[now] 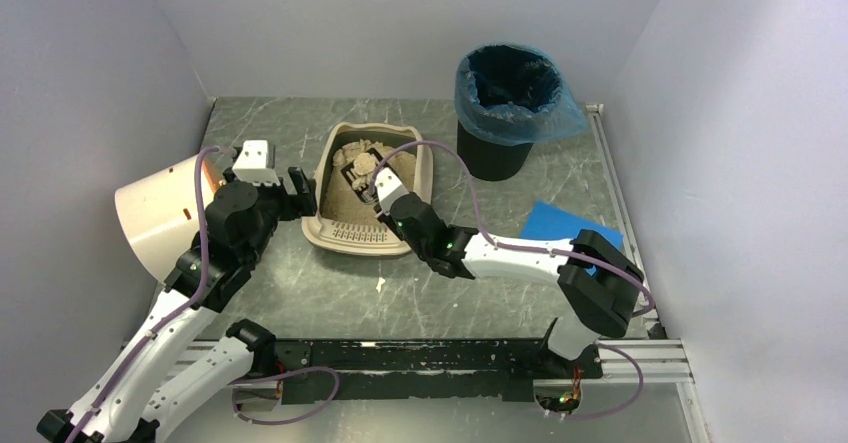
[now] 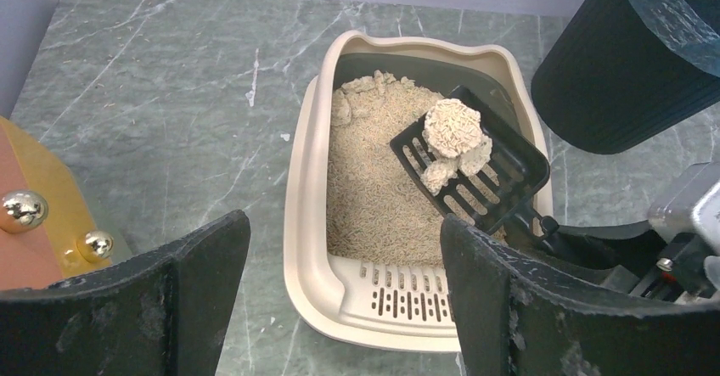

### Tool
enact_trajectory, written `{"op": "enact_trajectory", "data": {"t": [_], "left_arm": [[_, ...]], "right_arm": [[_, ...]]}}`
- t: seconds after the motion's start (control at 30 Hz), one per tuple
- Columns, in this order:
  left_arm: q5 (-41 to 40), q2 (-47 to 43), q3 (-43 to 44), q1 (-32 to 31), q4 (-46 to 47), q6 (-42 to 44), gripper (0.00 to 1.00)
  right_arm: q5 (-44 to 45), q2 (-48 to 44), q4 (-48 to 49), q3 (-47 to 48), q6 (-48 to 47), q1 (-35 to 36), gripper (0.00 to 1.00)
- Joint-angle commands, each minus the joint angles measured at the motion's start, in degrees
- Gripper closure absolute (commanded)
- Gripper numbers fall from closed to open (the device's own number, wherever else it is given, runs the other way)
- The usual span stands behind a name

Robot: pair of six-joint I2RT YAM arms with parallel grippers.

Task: Clean the litter box

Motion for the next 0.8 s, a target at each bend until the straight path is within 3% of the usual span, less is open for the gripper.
{"op": "enact_trajectory", "data": {"t": [0.0, 0.17, 0.47, 0.77], "left_arm": [[-0.21, -0.63, -0.2, -0.3, -0.24, 0.43, 0.13], [-0.28, -0.27, -0.03, -0.34, -0.47, 0.45, 0.13], [-0.42, -0.64, -0.03, -0.34, -0.51, 0.27, 0.13], [-0.27, -0.74, -0.13, -0.34, -0.53, 0.28, 0.13]], "right_arm": [[-1.44, 0.38, 1.39, -0.66, 2.76, -0.31, 1.0], [-1.56, 4.26, 0.93, -0.8, 4.96, -0.23, 1.0], [-3.61, -1.26, -2.11, 2.85, 5.0, -0.85, 1.0], [-8.69, 1.9, -0.94, 0.41, 10.51, -2.64, 1.0]]}}
